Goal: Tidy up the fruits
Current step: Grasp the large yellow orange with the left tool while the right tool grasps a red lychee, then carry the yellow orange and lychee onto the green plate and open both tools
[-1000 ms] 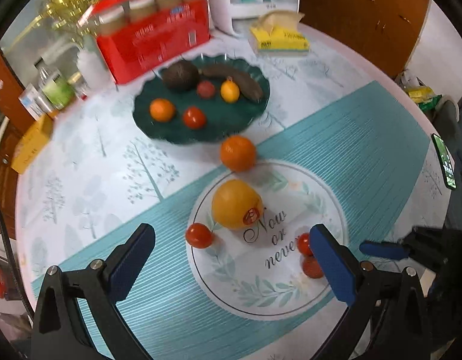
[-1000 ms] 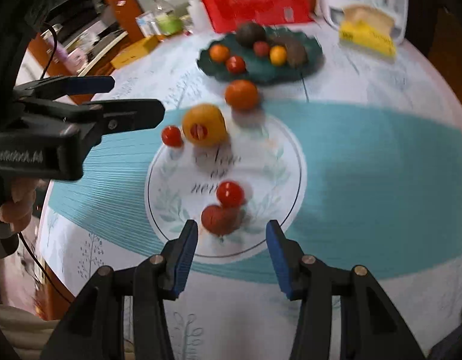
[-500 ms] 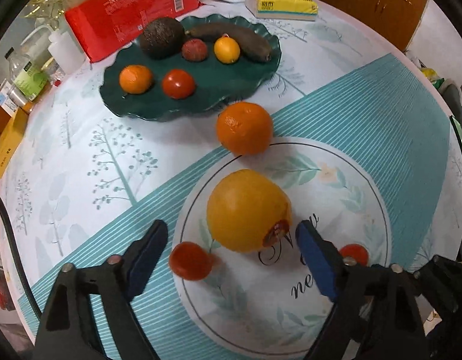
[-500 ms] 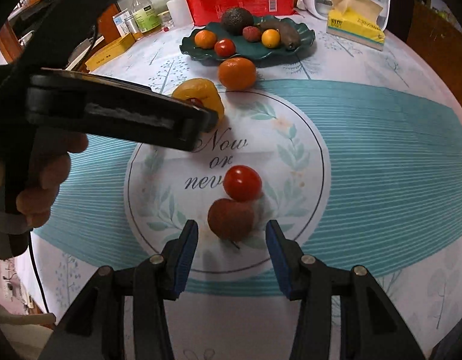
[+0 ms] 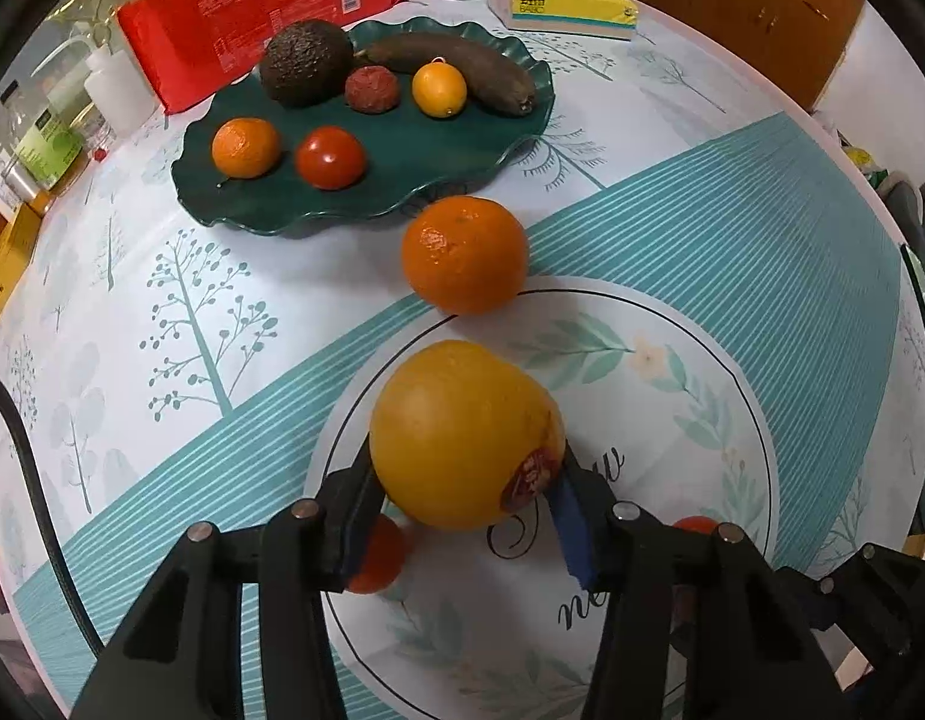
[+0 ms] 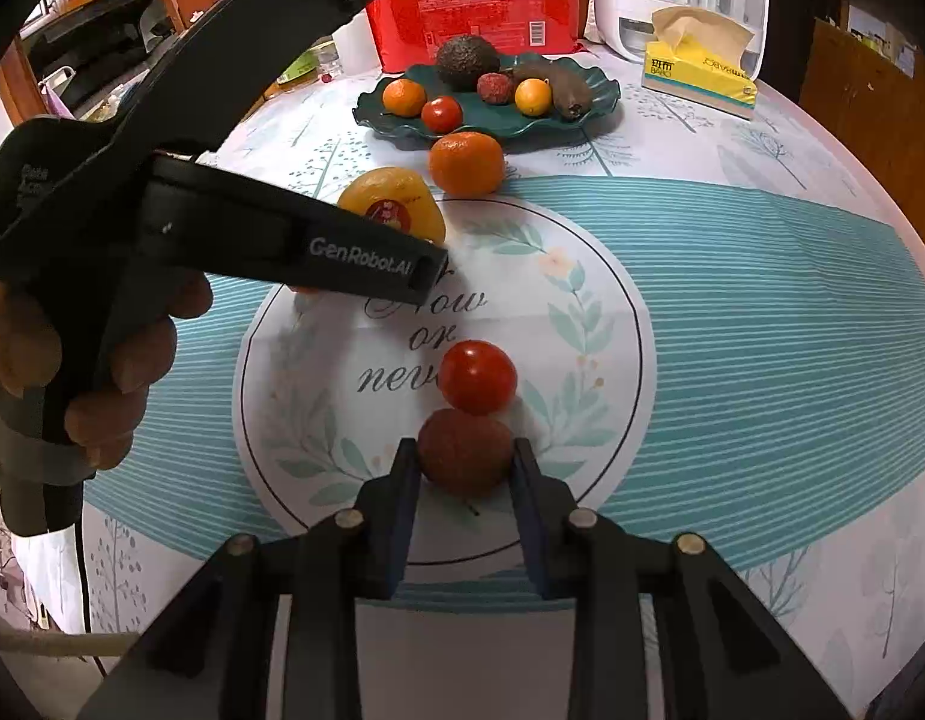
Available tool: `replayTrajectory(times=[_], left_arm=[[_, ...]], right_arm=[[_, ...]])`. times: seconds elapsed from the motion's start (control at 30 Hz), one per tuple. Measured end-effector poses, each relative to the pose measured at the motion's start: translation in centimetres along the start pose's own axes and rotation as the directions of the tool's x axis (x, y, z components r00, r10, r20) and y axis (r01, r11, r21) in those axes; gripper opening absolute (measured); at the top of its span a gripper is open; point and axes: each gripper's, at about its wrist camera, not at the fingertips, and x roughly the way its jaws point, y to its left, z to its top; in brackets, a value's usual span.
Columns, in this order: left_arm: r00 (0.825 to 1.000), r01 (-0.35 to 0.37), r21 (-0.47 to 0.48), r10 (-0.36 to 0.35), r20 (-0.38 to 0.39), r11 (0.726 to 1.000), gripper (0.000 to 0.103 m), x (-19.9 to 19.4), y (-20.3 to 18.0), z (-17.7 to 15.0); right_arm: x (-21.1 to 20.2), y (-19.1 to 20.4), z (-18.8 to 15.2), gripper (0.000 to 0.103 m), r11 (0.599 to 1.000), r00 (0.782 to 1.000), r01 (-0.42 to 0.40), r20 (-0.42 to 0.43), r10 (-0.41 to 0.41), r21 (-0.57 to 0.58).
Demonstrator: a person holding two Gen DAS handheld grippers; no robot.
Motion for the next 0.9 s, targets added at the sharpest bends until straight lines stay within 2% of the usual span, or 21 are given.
replayTrajectory(times=[0.2, 0.5, 0.7, 0.9], left_arm=[[1.000, 0.003, -0.057, -0.003, 0.013, 0.998, 0.049, -1.7, 0.9, 0.0], [0.998, -0.015, -0.126, 0.022, 0.053, 0.992, 0.049, -7.4, 2.1, -0.3], [0.994, -0.057, -0.176, 0.072, 0.081, 0.983, 0.049, -11.7, 3.4, 1.2], [0.977, -0.145, -0.186, 0.170, 0.128, 0.972, 0.049, -15.5, 4.4, 5.7]], right_arm=[[-0.7, -0.2, 0.2, 0.029, 1.000, 1.000, -0.026, 0.005, 0.026, -0.012], [-3.4, -0.4, 2.9, 0.029, 0.996, 0.996, -0.079, 0.031, 0.080, -0.038], [-6.0, -2.0, 8.1, 0.029, 0.991, 0.990, -0.123, 0.057, 0.127, -0.060], [-9.0, -3.9, 16.6, 0.029, 0.983, 0.980, -0.144, 0.120, 0.157, -0.111]])
